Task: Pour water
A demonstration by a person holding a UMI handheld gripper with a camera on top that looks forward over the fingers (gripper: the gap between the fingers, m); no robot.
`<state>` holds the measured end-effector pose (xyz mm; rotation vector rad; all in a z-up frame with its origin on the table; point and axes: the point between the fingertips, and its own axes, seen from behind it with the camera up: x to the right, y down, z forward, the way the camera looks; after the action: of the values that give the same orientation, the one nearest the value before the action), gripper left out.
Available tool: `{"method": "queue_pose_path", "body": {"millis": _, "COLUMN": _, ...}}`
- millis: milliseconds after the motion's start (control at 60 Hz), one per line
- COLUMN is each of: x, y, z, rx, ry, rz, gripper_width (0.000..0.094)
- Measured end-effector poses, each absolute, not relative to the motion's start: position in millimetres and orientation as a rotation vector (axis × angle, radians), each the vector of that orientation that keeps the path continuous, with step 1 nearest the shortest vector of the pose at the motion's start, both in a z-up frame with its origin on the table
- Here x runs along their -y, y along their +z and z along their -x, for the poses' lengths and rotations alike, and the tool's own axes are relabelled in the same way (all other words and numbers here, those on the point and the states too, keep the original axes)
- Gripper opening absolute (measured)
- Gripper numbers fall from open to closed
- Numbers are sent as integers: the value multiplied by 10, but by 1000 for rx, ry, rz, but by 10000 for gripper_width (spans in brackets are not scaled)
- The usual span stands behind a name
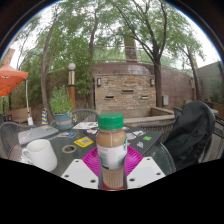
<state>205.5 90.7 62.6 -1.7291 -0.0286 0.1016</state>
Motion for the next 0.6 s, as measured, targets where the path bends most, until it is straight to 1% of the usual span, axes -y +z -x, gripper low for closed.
{"method": "queue_pose_path", "body": {"millis": 200, "x": -901, "y": 645, "z": -2051, "rx": 39, "ry": 107, "rz": 1720, "gripper_width": 285}}
{"method": "queue_pose_path", "body": {"millis": 283, "x": -879, "y": 661, "z": -2035, "rx": 35, "ry": 110, "rz": 1713, "gripper_width": 428}}
{"method": "queue_pose_path", "body": {"millis": 333, "x": -837, "y": 605, "z": -2091, "rx": 21, "ry": 106, "rz": 1750, "gripper_width": 503}}
{"method": "queue_pose_path", "body": {"millis": 383, "x": -729, "y": 608, "z": -2158, "rx": 5, "ry": 95, "rz": 1788, "gripper_width": 646}}
{"method": "queue_pose_path", "body": {"millis": 417, "x": -645, "y": 683, "z": -2137, "rx": 18, "ry": 98, "rz": 1778, "gripper_width": 757}}
{"method": "queue_pose_path", "body": {"millis": 450, "x": -591, "y": 722, "z": -2101, "rx": 29, "ry": 94, "rz": 1769, "gripper_width": 846}}
{"method": "queue_pose_path", "body": {"millis": 467, "x": -541, "y": 757, "z": -2099, "rx": 33, "ry": 89, "rz": 1767, "gripper_width": 859}}
{"method": "queue_pose_path", "body": {"millis": 550, "x": -178, "y": 871, "z": -2186, "rx": 16, "ry": 56, "rz": 1789, "gripper_width": 851}}
{"method": "queue_pose_path", "body": {"millis": 600, "x": 44, "y": 1016, "z": -2152, "rx": 11, "ry": 54, "rz": 1778, "gripper_width": 846}}
